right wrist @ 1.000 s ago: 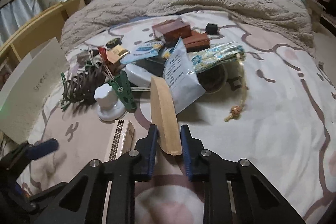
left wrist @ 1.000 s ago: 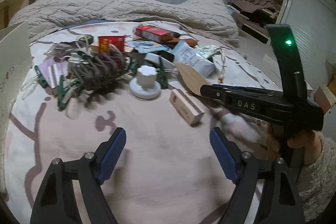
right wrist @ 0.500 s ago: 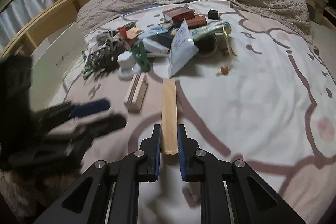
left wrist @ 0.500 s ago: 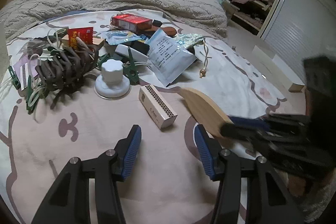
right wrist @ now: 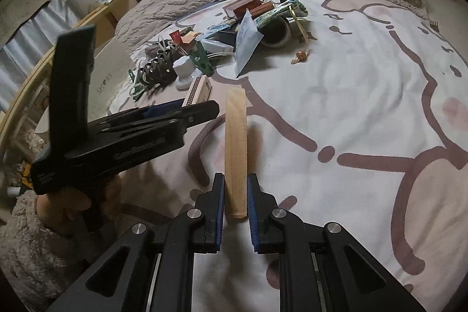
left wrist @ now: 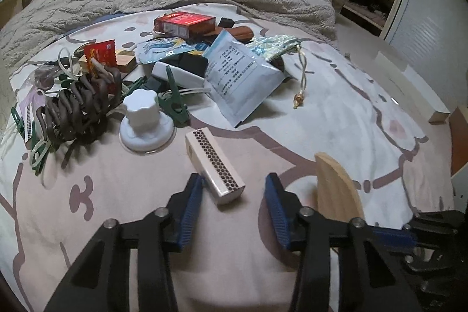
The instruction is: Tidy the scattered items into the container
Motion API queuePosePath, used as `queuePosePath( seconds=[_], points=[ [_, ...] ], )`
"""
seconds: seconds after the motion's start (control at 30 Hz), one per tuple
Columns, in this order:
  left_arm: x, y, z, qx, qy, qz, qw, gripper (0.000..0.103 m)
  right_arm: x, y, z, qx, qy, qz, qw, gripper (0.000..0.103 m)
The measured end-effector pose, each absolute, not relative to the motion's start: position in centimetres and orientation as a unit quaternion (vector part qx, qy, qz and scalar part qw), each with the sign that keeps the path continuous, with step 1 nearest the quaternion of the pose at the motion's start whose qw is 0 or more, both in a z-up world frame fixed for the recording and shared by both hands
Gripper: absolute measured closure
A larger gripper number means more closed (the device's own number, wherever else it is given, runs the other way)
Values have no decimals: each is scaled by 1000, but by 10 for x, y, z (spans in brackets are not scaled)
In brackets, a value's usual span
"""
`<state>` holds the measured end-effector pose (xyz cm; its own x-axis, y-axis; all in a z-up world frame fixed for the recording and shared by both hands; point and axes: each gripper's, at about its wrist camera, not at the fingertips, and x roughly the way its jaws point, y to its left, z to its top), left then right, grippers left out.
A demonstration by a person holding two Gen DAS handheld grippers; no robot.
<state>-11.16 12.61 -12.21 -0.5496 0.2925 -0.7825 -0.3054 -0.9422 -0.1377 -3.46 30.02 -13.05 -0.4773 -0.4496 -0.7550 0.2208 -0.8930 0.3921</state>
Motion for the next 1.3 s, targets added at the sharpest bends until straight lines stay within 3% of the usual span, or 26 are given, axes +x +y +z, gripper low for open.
queuePosePath(
  seconds=[0.23, 1.1, 1.17, 1.23, 1.3],
  points=[
    [-113, 123, -123, -443, 1, 881, 165, 77, -35, 304, -133, 471, -128, -848, 205, 87],
    [-35, 67, -111, -461, 33, 869, 178, 79, -33, 306, -131, 461, -107, -864, 174, 81],
    [-32, 64, -113, -460, 37, 872, 163, 75, -33, 304, -131, 459, -97, -867, 167, 75],
    [-30, 59, -114, -462, 28, 874, 149, 42, -33, 302, -131, 458, -91, -869, 165, 74],
    [-27, 55, -115, -457, 25, 878, 141, 38, -33, 302, -132, 458, -90, -869, 164, 73]
  ],
)
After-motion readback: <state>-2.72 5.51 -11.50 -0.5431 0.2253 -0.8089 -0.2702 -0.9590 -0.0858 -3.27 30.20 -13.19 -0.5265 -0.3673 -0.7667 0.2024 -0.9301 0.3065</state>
